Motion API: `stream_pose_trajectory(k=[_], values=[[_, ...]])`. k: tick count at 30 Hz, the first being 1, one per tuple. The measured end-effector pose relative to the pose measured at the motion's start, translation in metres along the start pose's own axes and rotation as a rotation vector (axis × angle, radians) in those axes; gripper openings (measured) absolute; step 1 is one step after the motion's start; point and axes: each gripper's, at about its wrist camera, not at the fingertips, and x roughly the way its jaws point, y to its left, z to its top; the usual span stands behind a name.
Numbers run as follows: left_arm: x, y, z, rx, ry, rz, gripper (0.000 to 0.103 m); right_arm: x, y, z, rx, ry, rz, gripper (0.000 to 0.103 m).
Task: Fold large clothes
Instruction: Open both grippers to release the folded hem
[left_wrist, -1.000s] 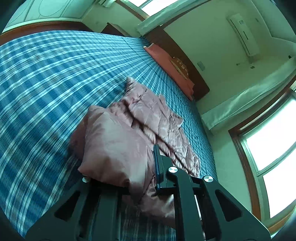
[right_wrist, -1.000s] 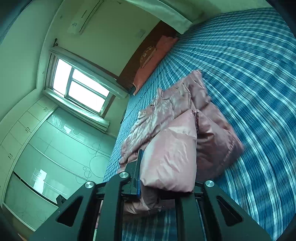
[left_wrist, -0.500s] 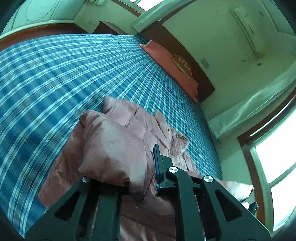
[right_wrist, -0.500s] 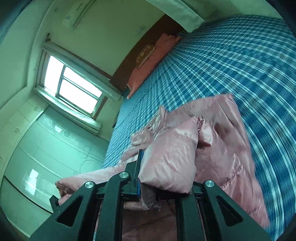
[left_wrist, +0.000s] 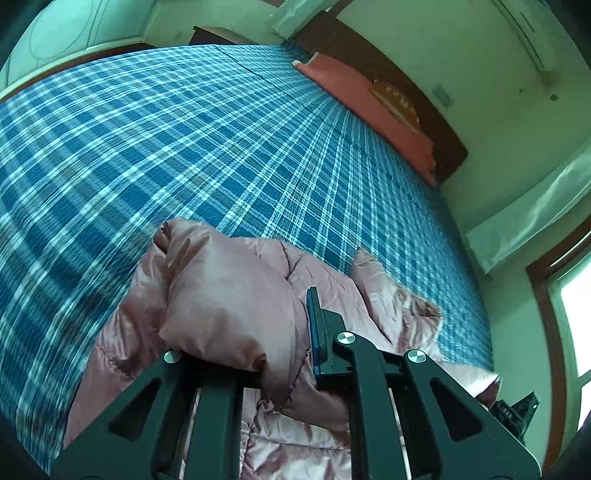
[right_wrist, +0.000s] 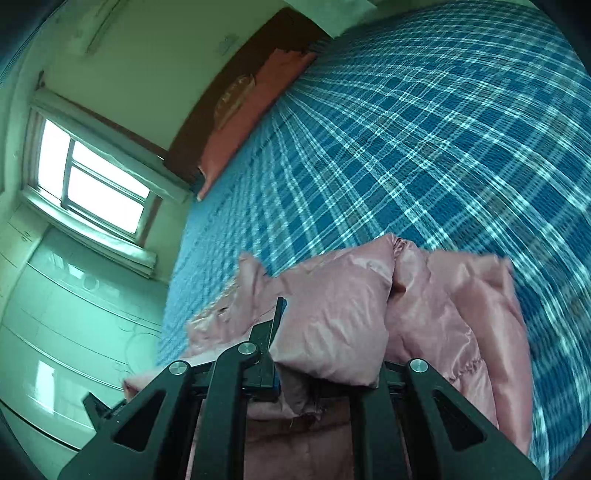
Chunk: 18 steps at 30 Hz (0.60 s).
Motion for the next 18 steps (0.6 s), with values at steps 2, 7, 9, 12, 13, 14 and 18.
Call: stream_pose_trajectory(k=[2, 7, 9, 12, 13, 14, 18], values=[[0.006, -0.004, 0.006, 0.019, 0.006, 0.006, 0.015, 0.005, 0.000, 0.002, -0.002, -0.001, -0.011, 0.014], [0.003, -0.006, 0.017, 0.009, 0.003, -0.022, 0.036, -0.001, 0.004, 0.005, -0.010, -0.009, 0.017, 0.042], [-0.006, -0.007, 0.020, -0.002, -0.008, -0.045, 0.049, -0.010, 0.009, 0.004, -0.025, -0.039, 0.025, 0.061], [-0.020, -0.007, 0.021, -0.019, -0.024, -0.072, 0.060, -0.023, 0.018, 0.001, -0.053, -0.066, 0.033, 0.063], [-0.026, -0.006, 0.021, -0.028, -0.034, -0.083, 0.063, -0.026, 0.021, -0.002, -0.064, -0.067, 0.037, 0.063], [-0.032, -0.006, 0.020, -0.033, -0.043, -0.090, 0.063, -0.027, 0.024, -0.003, -0.077, -0.068, 0.029, 0.063], [-0.028, -0.005, 0.019, 0.000, -0.045, -0.051, 0.063, -0.015, 0.053, -0.011, -0.227, -0.043, -0.083, 0.063]])
